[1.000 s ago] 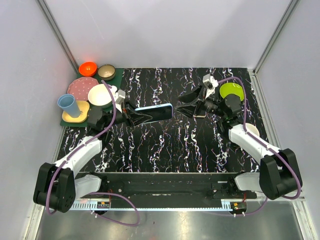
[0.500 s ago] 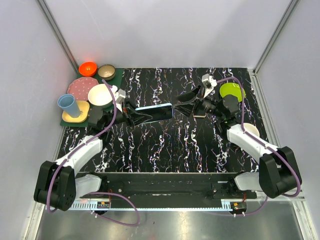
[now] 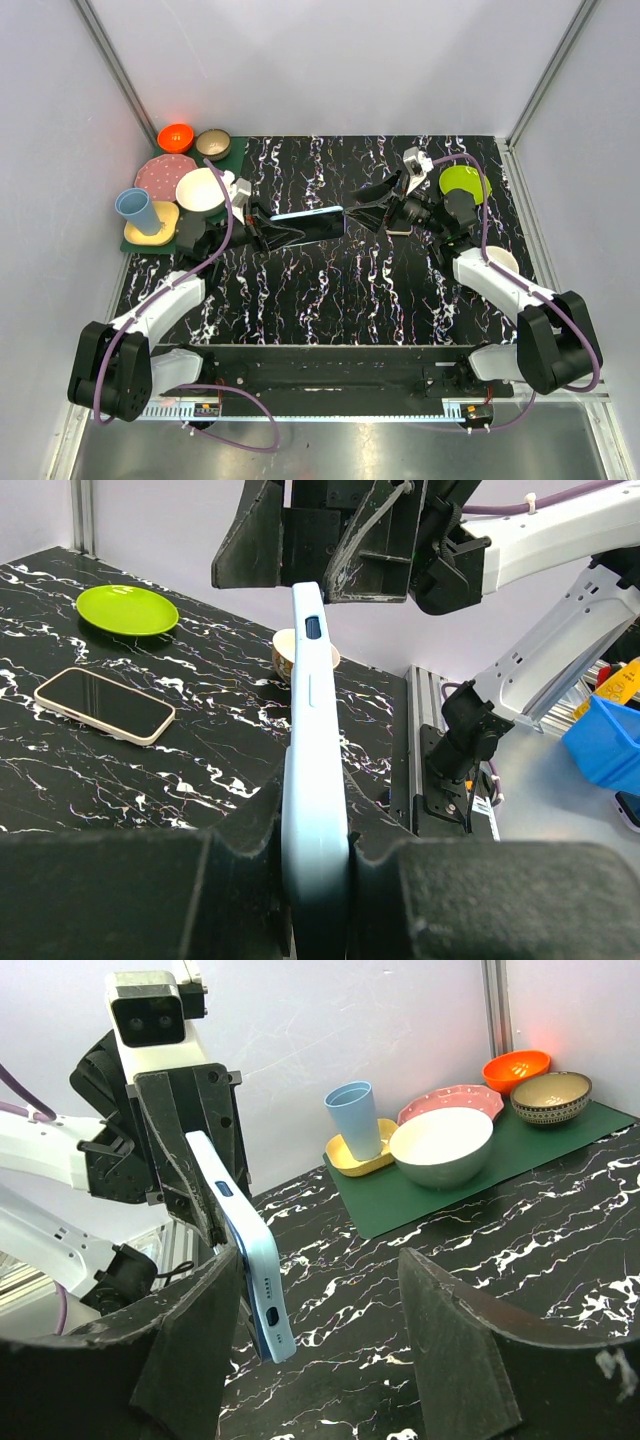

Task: Take the phone out of the phone case
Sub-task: Remove the phone case from the phone.

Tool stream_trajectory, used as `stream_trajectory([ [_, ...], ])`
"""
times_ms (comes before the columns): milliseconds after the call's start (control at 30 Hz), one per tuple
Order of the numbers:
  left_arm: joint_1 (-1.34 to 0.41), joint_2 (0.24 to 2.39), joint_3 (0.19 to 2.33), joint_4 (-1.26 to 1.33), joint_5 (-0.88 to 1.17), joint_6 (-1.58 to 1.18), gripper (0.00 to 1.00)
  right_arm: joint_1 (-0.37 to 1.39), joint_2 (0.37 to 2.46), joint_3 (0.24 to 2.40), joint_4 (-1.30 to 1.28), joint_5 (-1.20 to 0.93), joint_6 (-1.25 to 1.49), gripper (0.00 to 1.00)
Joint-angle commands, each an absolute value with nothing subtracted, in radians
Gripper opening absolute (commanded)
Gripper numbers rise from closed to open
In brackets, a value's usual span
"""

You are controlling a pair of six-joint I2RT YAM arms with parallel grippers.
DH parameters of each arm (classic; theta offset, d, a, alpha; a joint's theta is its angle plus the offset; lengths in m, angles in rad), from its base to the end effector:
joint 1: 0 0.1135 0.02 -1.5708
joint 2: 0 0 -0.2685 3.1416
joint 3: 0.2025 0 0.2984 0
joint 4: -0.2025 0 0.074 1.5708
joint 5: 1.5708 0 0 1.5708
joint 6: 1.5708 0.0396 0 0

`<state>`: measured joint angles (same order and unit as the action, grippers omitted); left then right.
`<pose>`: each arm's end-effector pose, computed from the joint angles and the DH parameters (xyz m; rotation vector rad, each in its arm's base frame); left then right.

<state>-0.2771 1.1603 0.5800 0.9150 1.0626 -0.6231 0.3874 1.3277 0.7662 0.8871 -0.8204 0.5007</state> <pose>0.2582 -0.1094 0.2803 0.7741 1.3591 -1.3756 0.2950 0.1517 0.3016 -0.6873 1.2947 1.2427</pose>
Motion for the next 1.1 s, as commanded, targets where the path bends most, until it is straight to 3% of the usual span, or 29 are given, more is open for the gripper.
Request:
stream_trajectory([
  [0, -0.273, 1.147, 0.589, 1.039, 1.055, -0.624, 0.00, 0.394, 1.327, 0.781, 0.942, -0.813, 0.517, 0.70],
  [1067, -0.273, 1.143, 0.581, 1.057, 1.058, -0.634, 0.00, 0.365, 1.324, 0.776, 0.957, -0.801, 0.525, 0.70],
])
